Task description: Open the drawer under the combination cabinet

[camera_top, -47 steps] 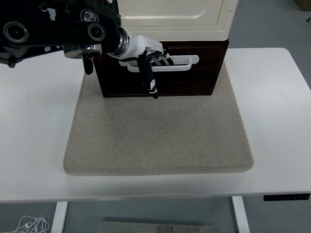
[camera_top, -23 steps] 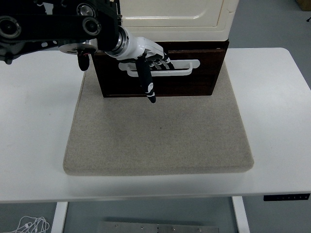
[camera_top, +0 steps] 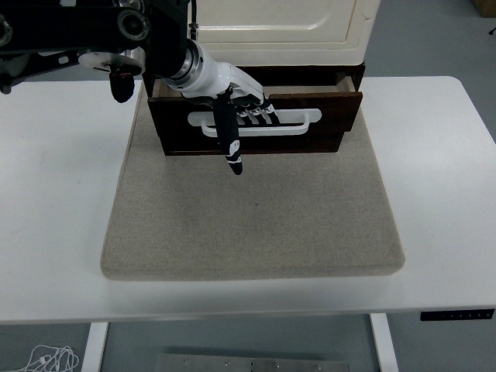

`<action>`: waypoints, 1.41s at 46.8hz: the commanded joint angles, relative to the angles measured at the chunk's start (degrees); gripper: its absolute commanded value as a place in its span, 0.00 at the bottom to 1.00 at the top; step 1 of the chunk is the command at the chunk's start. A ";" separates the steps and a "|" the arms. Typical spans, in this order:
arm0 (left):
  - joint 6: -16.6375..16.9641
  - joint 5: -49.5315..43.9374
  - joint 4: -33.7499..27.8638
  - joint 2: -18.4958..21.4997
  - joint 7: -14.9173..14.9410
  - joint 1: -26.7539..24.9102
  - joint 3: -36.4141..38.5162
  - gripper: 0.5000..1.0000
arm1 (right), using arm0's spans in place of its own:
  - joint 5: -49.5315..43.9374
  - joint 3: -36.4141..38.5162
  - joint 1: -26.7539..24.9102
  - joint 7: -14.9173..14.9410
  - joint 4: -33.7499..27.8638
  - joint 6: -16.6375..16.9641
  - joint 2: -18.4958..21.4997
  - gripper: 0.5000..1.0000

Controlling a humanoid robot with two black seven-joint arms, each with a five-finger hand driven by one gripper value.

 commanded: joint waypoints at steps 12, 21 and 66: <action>-3.13 -0.54 -0.40 0.60 0.02 -0.56 -1.06 1.00 | 0.00 0.00 0.00 0.00 -0.06 0.02 0.00 0.85; -4.98 -0.54 -0.57 0.86 0.10 -0.82 -2.12 1.00 | 0.00 0.00 0.00 0.00 0.02 -0.06 0.00 0.86; -14.76 -11.96 5.22 5.70 -0.69 0.76 -30.75 1.00 | 0.00 0.00 0.00 0.00 0.02 -0.06 0.00 0.86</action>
